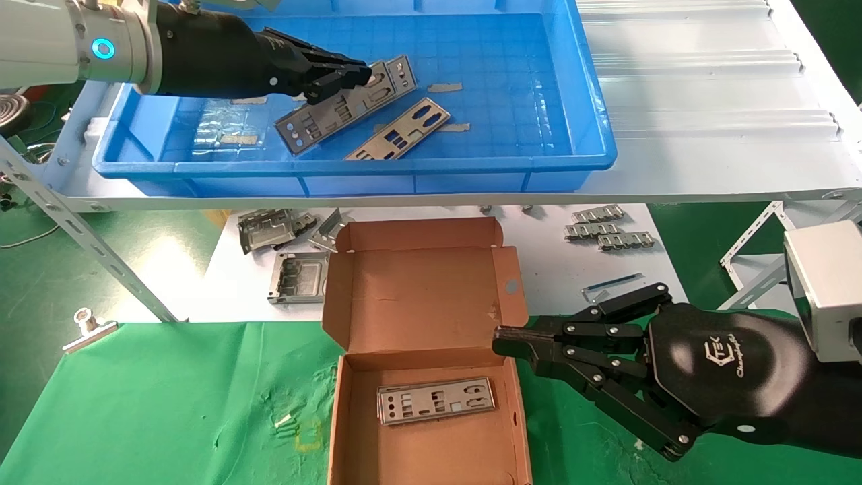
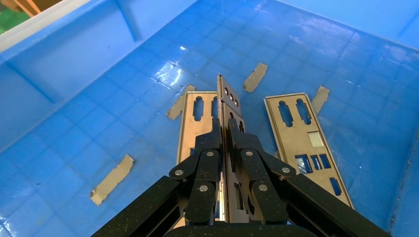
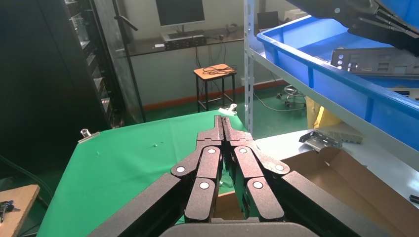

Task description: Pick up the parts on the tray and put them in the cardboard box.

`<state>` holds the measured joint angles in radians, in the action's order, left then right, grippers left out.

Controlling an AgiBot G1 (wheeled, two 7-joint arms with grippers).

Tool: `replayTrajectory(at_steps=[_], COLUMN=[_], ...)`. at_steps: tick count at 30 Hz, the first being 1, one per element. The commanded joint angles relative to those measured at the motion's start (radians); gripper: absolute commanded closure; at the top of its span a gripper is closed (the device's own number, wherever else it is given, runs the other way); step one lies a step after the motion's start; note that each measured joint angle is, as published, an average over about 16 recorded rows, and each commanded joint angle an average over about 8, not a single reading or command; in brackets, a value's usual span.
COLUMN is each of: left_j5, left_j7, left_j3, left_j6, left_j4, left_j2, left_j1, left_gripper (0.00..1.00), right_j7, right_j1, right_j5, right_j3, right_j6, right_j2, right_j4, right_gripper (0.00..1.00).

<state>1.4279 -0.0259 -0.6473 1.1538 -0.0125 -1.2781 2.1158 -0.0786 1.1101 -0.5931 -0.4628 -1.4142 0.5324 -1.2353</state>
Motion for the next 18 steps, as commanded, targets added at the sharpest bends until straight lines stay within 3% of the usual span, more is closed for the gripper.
replayTrajectory(at_steps=[1, 18], left_j5=[-0.001, -0.005], left_j7=[0.002, 0.018], left_j3=[0.0, 0.003], left_j6=[-0.002, -0.017], left_j4=[0.0, 0.004], left_j2=[0.0, -0.001], left_j1=[0.002, 0.016], left_gripper=[1.0, 1.0], right_j7=[0.0, 0.0], right_j1=[0.0, 0.0], right_j5=[0.0, 0.0], right_j3=[0.0, 0.0], right_j6=[0.0, 0.0], right_j2=[0.0, 0.0], right_j4=[0.0, 0.0], right_gripper=[1.0, 1.0])
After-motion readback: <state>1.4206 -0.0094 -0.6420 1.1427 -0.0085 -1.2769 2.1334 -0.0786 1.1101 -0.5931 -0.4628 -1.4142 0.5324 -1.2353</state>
